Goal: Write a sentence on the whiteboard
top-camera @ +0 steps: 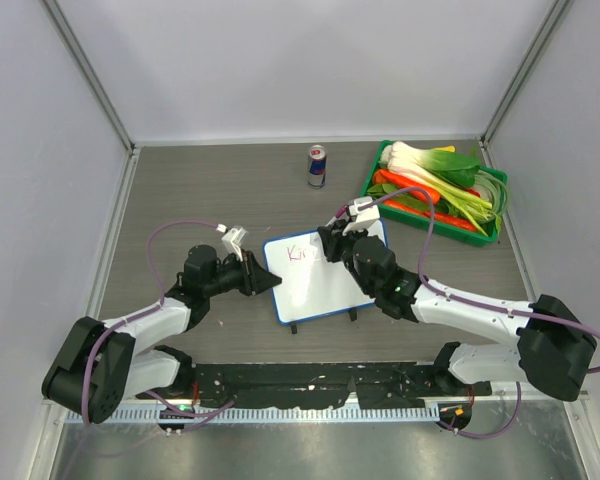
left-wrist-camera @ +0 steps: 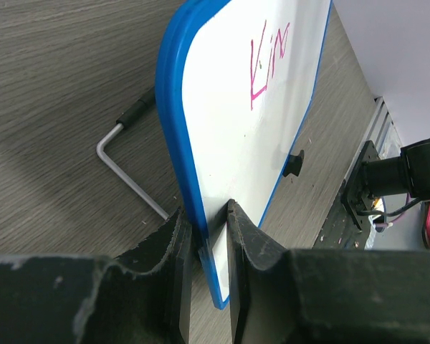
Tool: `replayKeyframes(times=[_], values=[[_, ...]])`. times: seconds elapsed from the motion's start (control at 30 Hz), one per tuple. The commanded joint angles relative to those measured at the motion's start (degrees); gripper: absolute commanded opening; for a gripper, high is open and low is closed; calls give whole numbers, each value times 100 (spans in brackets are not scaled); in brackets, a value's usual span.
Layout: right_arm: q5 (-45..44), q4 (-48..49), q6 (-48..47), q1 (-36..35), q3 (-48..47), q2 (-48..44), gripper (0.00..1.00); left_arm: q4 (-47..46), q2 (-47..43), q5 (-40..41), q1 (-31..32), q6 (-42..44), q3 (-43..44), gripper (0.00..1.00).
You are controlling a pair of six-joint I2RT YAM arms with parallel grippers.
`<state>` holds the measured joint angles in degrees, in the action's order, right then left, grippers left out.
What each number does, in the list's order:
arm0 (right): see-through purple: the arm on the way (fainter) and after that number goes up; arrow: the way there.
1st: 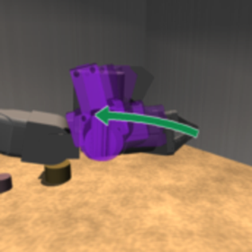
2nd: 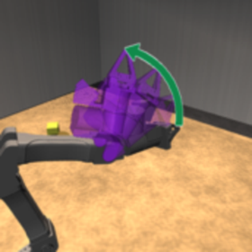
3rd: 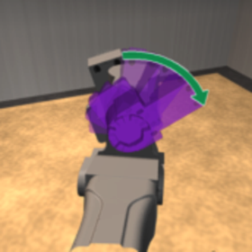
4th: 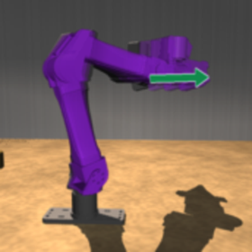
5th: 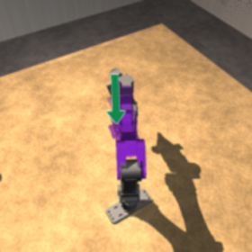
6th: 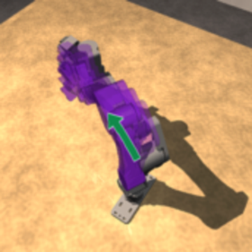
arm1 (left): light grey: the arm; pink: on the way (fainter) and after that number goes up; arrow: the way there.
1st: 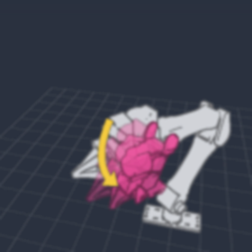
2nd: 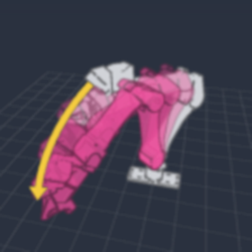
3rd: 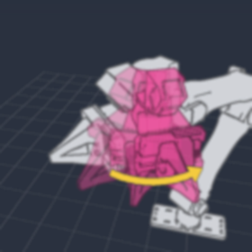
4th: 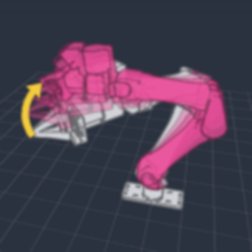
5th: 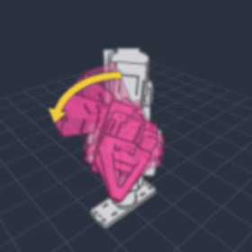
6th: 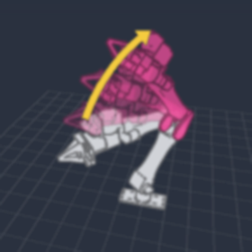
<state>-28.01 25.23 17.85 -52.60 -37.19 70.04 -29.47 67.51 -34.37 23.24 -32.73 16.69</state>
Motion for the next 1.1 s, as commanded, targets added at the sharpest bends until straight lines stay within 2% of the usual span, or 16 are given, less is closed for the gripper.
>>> replayKeyframes(times=[0.0,1.07], values=[[-144,280,-53,39,-245,53,1,65,70,88,57,294,115,0],[331,-343,255,57,335,-307,1,73,79,106,75,302,115,0]])
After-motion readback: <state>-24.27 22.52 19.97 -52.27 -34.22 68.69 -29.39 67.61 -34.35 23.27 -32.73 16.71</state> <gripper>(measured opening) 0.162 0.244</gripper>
